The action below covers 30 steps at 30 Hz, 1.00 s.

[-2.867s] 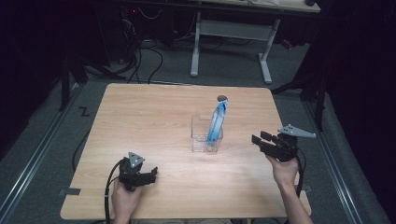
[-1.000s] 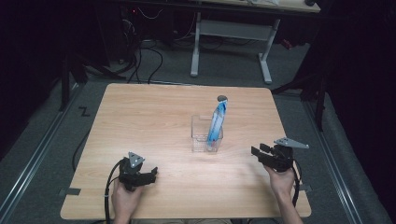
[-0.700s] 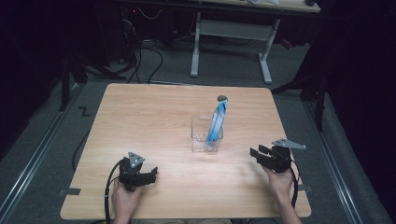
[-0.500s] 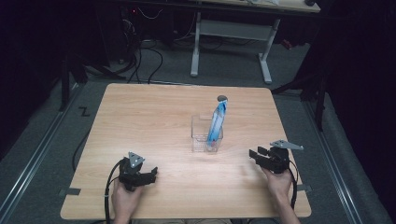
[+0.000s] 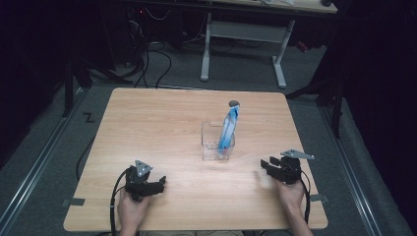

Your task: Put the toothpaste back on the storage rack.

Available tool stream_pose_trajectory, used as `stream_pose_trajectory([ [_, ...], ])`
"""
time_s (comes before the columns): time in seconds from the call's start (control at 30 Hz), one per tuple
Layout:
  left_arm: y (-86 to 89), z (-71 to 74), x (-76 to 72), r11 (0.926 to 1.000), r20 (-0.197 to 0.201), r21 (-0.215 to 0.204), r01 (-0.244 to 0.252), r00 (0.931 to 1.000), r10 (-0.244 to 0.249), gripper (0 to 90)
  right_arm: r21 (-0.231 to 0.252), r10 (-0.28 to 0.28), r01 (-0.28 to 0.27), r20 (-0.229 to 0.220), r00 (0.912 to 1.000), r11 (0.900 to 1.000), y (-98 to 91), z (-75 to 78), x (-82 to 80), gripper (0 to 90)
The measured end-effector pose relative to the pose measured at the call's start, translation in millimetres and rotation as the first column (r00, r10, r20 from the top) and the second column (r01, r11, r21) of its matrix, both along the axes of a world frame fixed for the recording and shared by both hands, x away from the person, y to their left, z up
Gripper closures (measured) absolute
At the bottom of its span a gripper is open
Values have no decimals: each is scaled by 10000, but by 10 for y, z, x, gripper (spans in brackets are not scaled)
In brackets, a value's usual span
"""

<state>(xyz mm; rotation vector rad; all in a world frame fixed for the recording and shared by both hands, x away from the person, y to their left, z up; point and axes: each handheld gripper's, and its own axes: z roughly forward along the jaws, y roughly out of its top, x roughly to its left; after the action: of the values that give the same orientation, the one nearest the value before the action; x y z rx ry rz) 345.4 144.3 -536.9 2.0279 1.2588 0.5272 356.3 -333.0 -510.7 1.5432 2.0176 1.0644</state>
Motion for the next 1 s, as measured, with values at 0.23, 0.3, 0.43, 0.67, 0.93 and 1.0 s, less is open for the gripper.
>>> stream_pose_trajectory([
  [0.23,0,0,0,10000,1,-3,-1,10000,1,152,-299,-16,13,-96,10000,9996,41,-54,8,518],
  [0.3,0,0,0,10000,0,-1,0,10000,0,152,-328,-7,4,-93,10000,9995,53,-63,12,517],
  [0.43,0,0,0,10000,1,-4,-2,10000,2,152,-508,25,-32,-131,9999,9987,83,-89,25,516],
  [0.67,0,0,0,10000,3,-4,-1,10000,1,152,-710,-8,-1,-128,9999,9975,120,-136,36,513],
  [0.93,0,0,0,10000,3,-5,-1,10000,1,152,-756,-114,105,-107,9999,9971,111,-188,24,503],
  [1.0,0,0,0,10000,2,-2,-1,10000,1,152,-853,-97,91,-69,9999,9963,121,-192,19,498],
])
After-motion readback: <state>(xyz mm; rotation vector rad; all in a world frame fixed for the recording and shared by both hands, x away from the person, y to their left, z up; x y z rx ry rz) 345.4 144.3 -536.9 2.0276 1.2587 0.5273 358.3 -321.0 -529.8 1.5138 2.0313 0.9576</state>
